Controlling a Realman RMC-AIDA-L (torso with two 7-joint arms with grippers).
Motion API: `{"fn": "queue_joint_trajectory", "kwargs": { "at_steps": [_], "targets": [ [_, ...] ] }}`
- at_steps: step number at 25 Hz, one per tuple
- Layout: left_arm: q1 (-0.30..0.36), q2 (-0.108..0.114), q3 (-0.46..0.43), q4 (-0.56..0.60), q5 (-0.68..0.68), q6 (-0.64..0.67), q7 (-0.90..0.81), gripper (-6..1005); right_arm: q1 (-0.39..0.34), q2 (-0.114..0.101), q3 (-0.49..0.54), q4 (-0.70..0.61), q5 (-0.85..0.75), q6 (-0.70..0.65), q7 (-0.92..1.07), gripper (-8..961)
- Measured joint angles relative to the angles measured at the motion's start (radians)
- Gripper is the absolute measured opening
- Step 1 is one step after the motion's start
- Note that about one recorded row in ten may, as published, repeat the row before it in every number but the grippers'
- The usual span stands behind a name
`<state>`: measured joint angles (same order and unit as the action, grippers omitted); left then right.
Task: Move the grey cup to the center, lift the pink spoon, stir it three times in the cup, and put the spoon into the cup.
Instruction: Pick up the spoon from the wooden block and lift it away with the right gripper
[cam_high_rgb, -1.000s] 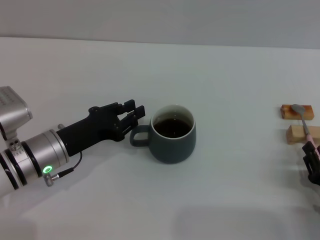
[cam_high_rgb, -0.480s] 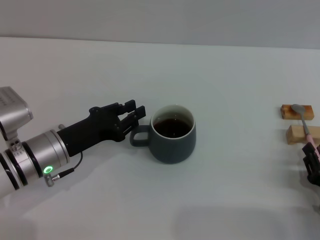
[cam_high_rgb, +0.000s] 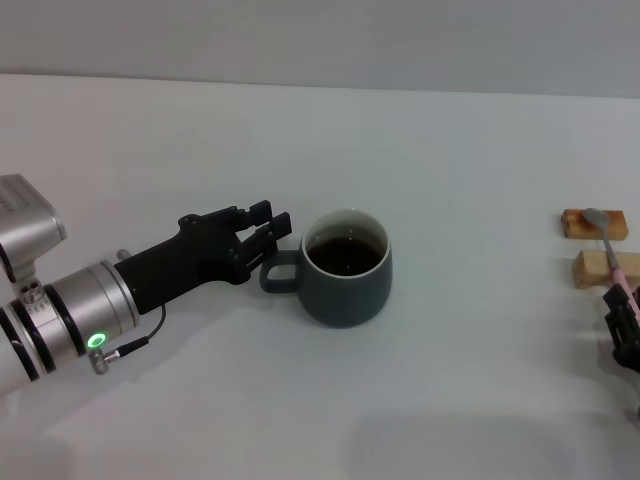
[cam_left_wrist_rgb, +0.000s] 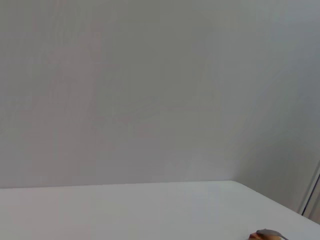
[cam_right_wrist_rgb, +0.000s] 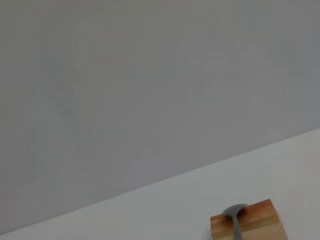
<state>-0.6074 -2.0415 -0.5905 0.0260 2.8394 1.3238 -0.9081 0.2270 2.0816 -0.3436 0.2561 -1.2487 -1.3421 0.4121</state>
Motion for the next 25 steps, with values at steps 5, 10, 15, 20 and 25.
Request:
{"fn": "queue_joint_trajectory", "kwargs": {
  "at_steps": [5,10,15,20,25],
  "targets": [
    [0.000,0.000,0.000,0.000,0.000,0.000,0.000,324,0.000,0.000,-0.001,0.000,0.000,0.000,0.000,288],
    [0.000,0.000,0.000,0.000,-0.001,0.000,0.000,324,0.000,0.000,0.000,0.001,0.000,0.000,0.001,234],
    [0.000,0.000,0.000,0.000,-0.003,0.000,0.000,324,0.000,0.000,0.001,0.002,0.002,0.000,0.001,222],
    [0.001,0.000,0.000,0.000,-0.003,0.000,0.000,325,0.000,0.000,0.002,0.003,0.004,0.002,0.001,200],
    [0.001,0.000,0.000,0.000,-0.003,0.000,0.000,325,0.000,0.000,0.002,0.003,0.005,0.004,0.001,193]
  ]
}}
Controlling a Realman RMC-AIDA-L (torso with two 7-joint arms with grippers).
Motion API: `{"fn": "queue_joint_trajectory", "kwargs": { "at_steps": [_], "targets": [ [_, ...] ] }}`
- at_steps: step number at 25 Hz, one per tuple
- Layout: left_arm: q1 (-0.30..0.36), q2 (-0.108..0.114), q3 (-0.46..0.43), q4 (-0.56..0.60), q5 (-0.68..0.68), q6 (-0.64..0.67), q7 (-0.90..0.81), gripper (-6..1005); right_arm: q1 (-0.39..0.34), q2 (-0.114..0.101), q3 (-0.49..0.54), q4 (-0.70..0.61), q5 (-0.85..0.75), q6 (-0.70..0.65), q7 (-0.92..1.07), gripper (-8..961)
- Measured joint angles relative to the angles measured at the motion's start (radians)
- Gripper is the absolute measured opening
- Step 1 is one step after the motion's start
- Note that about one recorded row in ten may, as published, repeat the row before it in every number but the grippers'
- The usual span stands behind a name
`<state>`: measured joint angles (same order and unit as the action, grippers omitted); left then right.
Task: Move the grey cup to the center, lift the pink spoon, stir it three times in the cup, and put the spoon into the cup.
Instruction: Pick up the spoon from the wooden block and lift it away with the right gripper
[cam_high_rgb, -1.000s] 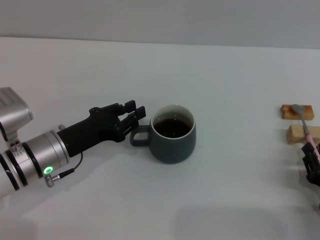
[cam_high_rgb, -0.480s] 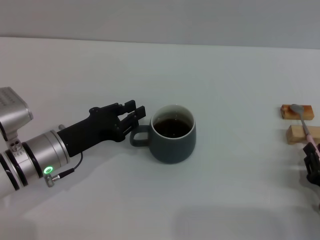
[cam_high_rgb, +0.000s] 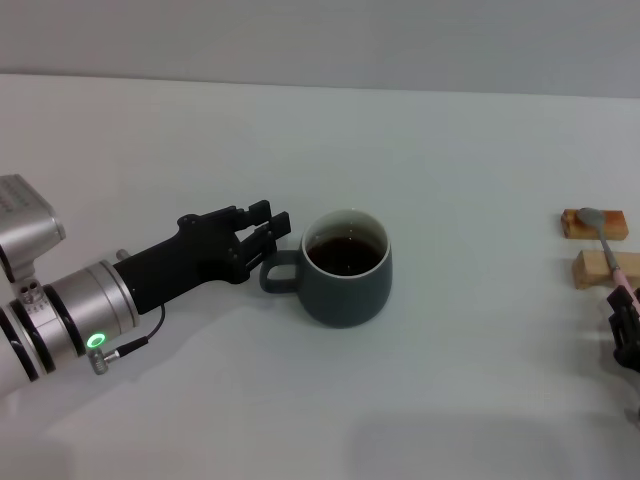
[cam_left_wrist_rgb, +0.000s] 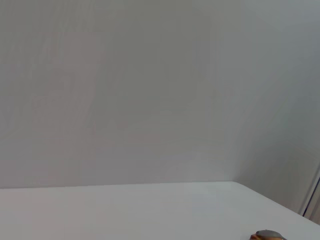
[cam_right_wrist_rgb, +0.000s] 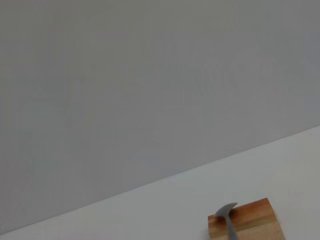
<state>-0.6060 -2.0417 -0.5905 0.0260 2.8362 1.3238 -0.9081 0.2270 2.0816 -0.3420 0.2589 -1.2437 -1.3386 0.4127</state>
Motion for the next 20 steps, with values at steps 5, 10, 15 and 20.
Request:
{"fn": "queue_joint_trajectory", "kwargs": {
  "at_steps": [5,10,15,20],
  "targets": [
    [0.001,-0.001,0.000,0.000,0.000,0.000,0.000,324,0.000,0.000,0.000,-0.001,0.000,0.002,0.000,186],
    [0.002,-0.002,0.000,0.000,0.000,0.000,0.000,325,0.000,0.001,0.000,0.001,0.002,0.003,0.000,183],
    [0.002,-0.002,0.000,0.000,0.000,0.000,0.000,325,0.000,0.002,0.001,0.002,0.003,0.002,0.000,181],
    [0.002,-0.002,0.000,0.000,0.000,0.000,0.000,325,0.000,0.002,0.001,0.003,0.003,0.003,0.000,159]
  ]
}}
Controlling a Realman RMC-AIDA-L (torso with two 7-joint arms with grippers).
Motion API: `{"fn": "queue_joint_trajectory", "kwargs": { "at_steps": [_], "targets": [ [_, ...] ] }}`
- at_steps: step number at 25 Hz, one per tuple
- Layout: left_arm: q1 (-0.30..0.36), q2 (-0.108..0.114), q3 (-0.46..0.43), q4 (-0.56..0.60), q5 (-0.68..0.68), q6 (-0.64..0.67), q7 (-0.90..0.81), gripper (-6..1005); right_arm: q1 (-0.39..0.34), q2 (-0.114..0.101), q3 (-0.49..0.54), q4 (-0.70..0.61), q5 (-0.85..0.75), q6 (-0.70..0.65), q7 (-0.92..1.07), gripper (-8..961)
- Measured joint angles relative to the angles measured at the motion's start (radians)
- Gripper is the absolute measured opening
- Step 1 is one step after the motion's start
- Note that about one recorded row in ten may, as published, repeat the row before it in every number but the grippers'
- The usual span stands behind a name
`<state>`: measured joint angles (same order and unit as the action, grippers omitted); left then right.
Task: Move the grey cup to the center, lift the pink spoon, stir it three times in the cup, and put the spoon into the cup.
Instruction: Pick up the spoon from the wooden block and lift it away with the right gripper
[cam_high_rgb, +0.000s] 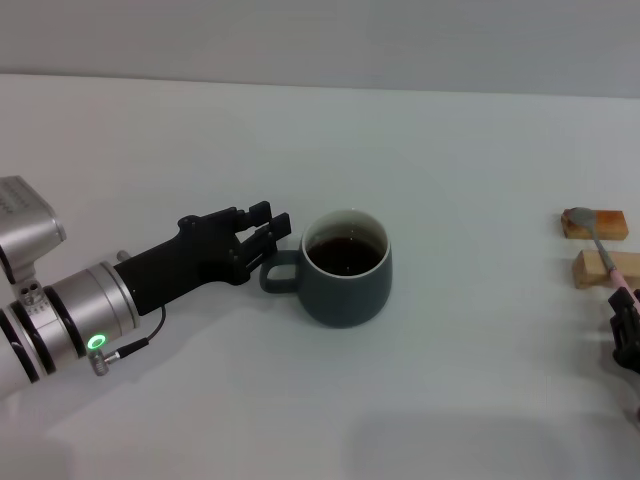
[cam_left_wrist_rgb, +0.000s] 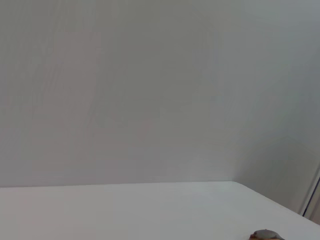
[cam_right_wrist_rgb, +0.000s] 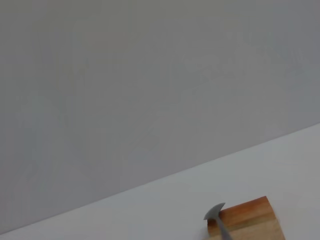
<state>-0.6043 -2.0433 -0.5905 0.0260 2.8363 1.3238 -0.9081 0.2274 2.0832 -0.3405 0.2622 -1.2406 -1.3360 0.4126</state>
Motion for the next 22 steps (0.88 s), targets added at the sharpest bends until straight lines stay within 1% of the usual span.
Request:
{"fn": "queue_joint_trajectory", "kwargs": {
  "at_steps": [22],
  "targets": [
    [0.002,-0.001,-0.003,0.000,-0.001,0.000,0.000,325,0.007,0.000,0.000,0.000,0.000,0.000,0.000,127]
  ]
}}
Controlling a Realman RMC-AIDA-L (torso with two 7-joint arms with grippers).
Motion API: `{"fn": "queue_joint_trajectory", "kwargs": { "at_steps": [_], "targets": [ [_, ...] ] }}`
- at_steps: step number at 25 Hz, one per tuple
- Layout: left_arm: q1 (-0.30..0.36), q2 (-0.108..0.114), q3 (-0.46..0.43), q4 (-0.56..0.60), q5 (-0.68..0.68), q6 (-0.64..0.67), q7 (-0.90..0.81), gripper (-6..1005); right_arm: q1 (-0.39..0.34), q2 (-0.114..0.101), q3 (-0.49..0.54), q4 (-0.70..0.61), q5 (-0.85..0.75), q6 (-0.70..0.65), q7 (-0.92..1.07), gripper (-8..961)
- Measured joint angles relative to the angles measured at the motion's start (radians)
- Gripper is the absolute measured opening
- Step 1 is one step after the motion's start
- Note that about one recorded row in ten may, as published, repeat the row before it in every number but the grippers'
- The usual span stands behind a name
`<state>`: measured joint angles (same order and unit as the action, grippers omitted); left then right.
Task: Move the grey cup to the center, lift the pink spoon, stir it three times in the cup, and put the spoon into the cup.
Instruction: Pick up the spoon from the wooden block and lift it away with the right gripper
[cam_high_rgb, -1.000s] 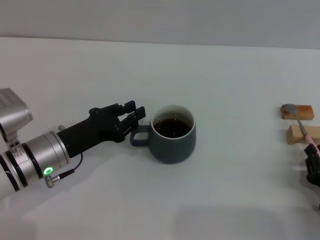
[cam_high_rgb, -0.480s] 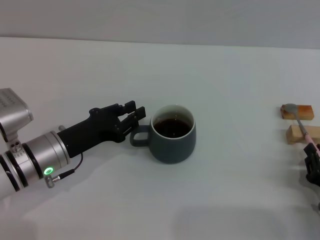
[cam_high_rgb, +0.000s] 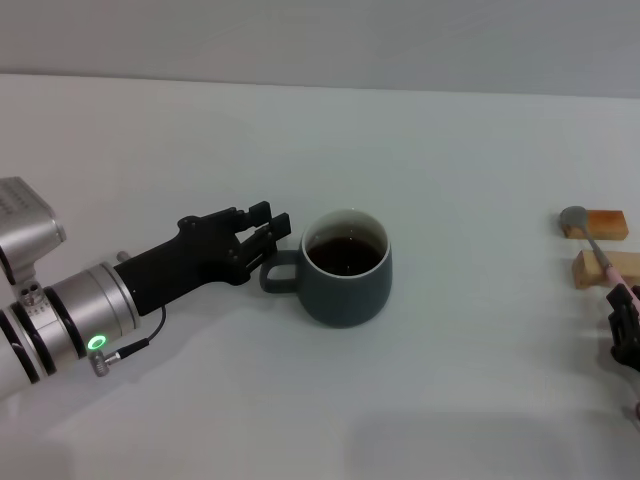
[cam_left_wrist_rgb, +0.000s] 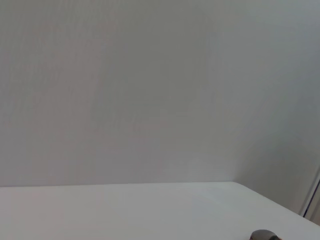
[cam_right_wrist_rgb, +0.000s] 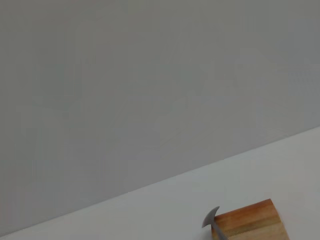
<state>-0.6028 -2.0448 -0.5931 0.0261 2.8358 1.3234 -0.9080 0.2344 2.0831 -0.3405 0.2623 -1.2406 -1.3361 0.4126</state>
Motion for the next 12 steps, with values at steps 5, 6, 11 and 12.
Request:
{"fn": "queue_joint_trajectory", "kwargs": {
  "at_steps": [5,6,11,12],
  "targets": [
    [0.000,0.000,0.000,0.000,0.000,-0.003,0.000,325,0.000,0.000,0.000,0.000,0.000,-0.005,0.000,123],
    [0.000,0.000,-0.001,0.000,0.000,-0.003,0.000,325,0.000,0.000,0.000,0.000,0.000,-0.007,0.000,123],
    [0.000,-0.002,0.000,0.000,-0.001,-0.006,0.000,325,0.000,0.001,0.000,0.002,0.000,-0.013,0.000,123],
    [0.000,-0.002,0.000,0.000,-0.001,-0.006,0.000,325,0.000,0.001,0.000,0.002,-0.001,-0.013,0.000,122]
  ]
}}
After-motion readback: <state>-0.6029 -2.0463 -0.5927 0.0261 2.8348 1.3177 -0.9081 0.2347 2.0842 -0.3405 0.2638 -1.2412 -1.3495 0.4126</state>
